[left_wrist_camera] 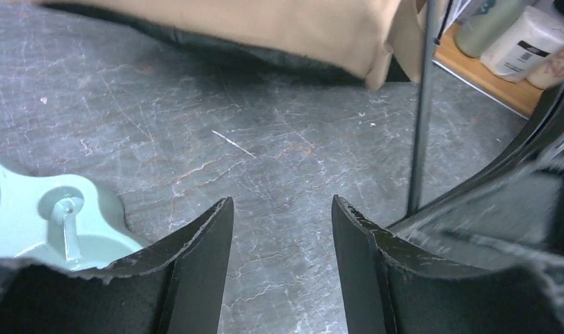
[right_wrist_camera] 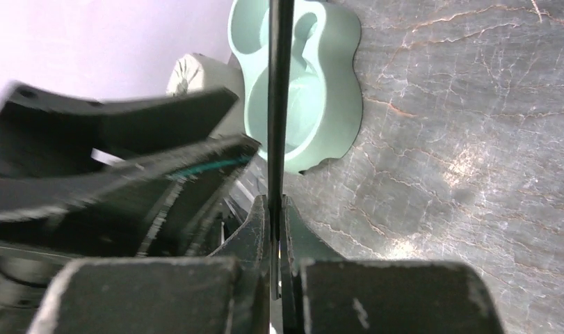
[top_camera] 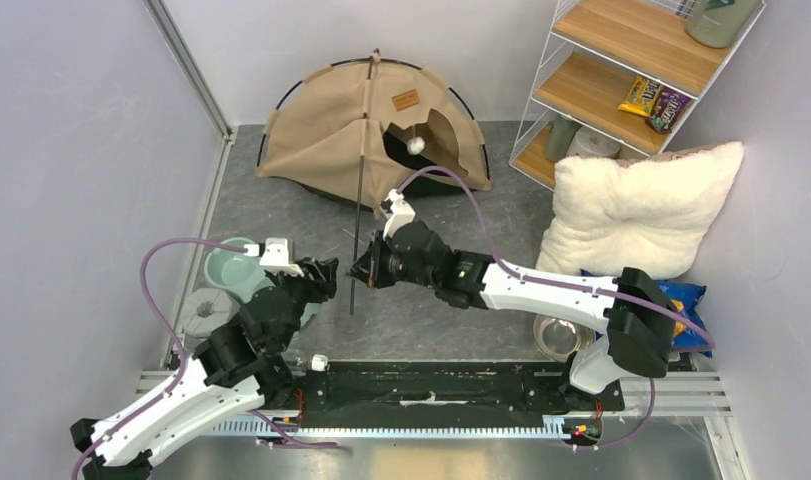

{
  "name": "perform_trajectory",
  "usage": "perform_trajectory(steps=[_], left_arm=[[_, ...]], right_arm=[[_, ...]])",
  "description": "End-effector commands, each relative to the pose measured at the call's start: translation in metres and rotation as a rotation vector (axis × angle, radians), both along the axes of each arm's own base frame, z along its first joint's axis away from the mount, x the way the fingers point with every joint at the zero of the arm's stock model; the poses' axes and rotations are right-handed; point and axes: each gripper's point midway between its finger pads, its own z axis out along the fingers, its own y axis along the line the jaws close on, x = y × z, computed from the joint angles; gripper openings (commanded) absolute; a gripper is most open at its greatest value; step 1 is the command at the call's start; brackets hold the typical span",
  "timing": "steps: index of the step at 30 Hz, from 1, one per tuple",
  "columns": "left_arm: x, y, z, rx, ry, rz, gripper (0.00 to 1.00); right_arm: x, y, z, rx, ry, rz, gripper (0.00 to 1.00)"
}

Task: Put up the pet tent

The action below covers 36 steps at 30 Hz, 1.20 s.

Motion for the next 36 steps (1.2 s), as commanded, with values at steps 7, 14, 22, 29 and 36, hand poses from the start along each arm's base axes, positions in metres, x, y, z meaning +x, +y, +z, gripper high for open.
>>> perform_trajectory(steps=[7,14,22,29,36], left_arm=[[0.024,-0.004,-0.006,-0.113,-0.175,0.1,0.61],[0.034,-0.012,-0.001,-0.093,-0.294,0.094,0.66],[0.056,-0.026,0.012,-0.189,-0.371,0.098,0.69],[0.095,-0.024,0.017,-0.364,-0.404,0.027,0.7],[0.111,-0.045,0.033,-0.215,-0.476,-0.079,0.72]], right_arm=[[0.021,0.004,0.092,0.267,0.221,0.034,0.0],[0.017,0.015,0.12,0.335,0.347,0.085,0.0],[0.015,0.016,0.131,0.361,0.385,0.087,0.0],[0.015,0.015,0.145,0.384,0.377,0.1,0.0],[0.016,0.021,0.159,0.472,0.392,0.159,0.0]])
